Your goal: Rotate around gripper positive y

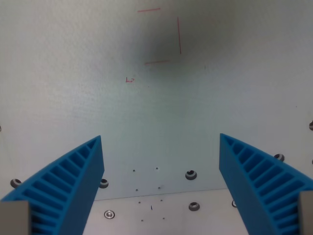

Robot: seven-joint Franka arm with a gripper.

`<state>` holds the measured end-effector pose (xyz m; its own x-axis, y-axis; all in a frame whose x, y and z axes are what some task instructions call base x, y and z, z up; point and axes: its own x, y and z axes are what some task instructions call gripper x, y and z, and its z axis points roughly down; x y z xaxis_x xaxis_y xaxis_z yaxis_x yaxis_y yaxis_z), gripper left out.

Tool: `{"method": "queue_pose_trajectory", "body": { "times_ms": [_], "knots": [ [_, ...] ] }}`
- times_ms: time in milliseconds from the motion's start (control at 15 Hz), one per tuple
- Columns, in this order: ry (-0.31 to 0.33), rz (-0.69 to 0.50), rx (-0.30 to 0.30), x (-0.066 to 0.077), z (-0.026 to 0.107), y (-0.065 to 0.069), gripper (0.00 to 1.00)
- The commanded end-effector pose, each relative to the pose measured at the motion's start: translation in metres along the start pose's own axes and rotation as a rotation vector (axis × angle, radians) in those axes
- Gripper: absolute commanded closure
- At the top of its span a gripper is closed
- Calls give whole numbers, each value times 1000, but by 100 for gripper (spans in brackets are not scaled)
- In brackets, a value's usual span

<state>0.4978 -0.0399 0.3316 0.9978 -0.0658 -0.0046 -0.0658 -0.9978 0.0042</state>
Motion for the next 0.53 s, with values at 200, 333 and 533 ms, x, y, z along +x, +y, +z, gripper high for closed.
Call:
{"method": "queue_pose_trajectory", "body": {
  "times_ms": [200,333,533],
  "knots": [
    [38,0,0,0,-1,0,0],
    [61,0,0,0,-1,0,0],
    [96,0,0,0,-1,0,0]
  ]
}}
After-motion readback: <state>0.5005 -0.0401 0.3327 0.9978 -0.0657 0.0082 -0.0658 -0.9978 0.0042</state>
